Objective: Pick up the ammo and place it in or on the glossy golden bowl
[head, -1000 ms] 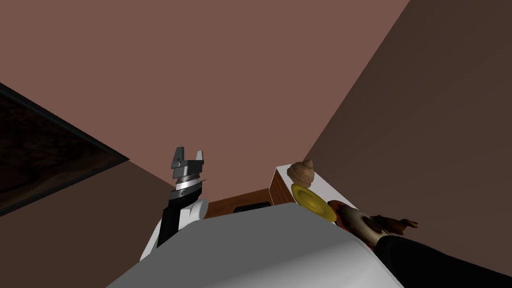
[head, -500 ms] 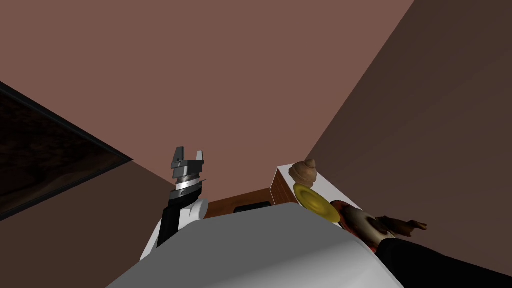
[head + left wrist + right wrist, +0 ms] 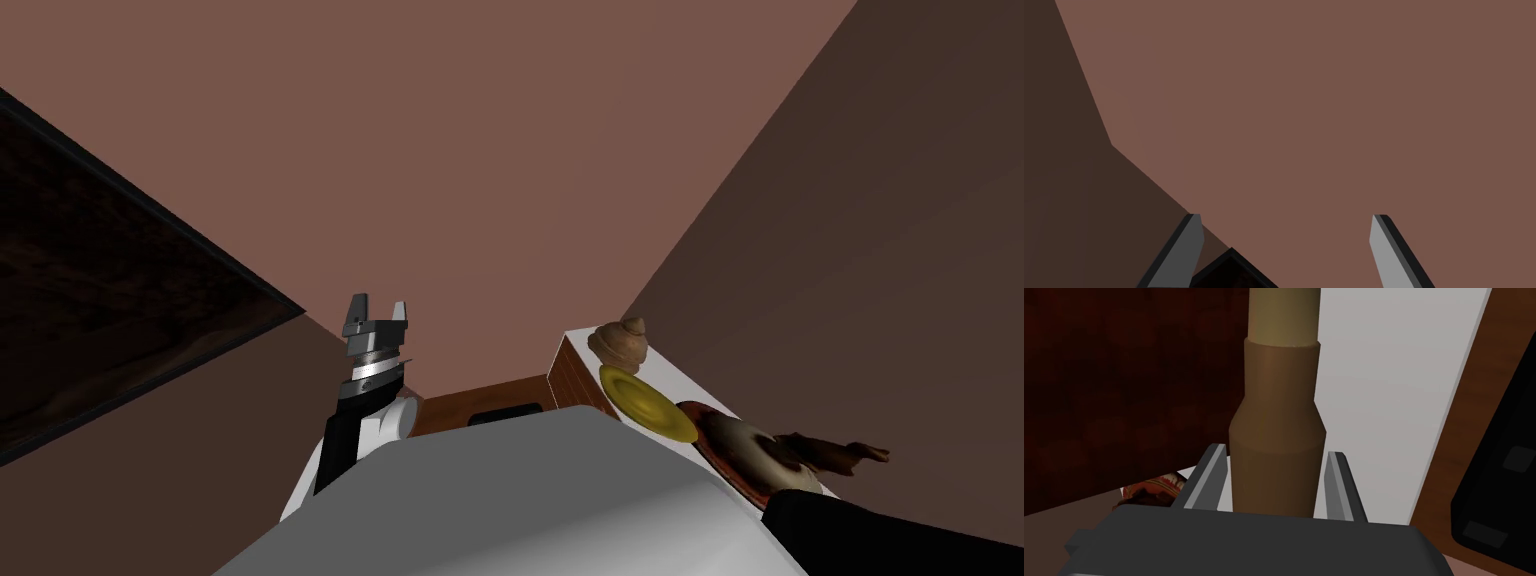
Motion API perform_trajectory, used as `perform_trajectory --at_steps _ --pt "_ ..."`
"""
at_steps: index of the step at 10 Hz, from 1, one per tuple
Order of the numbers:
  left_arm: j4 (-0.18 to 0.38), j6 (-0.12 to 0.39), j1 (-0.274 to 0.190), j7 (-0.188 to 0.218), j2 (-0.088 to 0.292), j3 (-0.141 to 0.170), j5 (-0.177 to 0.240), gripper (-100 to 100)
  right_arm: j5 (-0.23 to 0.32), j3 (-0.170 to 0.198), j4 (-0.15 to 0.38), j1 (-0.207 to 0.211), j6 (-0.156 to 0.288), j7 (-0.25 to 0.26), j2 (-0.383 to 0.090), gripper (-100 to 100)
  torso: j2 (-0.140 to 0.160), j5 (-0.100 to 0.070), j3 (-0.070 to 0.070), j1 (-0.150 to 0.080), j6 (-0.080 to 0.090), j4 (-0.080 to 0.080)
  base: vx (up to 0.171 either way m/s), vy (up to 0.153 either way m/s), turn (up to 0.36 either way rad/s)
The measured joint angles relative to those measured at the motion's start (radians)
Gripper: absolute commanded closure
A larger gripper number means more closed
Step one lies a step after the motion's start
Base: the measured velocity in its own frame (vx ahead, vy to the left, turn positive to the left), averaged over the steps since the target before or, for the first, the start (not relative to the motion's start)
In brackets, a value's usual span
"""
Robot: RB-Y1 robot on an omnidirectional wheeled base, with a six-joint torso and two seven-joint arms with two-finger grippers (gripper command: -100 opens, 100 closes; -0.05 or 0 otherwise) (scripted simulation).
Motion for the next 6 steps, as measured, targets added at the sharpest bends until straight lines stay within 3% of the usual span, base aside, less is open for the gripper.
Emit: perform_trajectory --at_steps 2,6 --pt "0.0 0.0 0.0 0.0 0.0 0.0 0.0 0 0.002 -0.028 0.027 0.024 -0.035 -0.005 -0.017 100 0.001 0.0 0.001 0.0 -0.001 0.0 -0.087 0.144 0.141" --pt "0.0 0.0 0.0 0.0 0.0 0.0 0.0 0 -0.011 -0.092 0.076 0.059 -0.138 -0.02 -0.056 100 0.004 -0.001 0.002 -0.004 -0.002 0.0 -0.137 0.118 0.18"
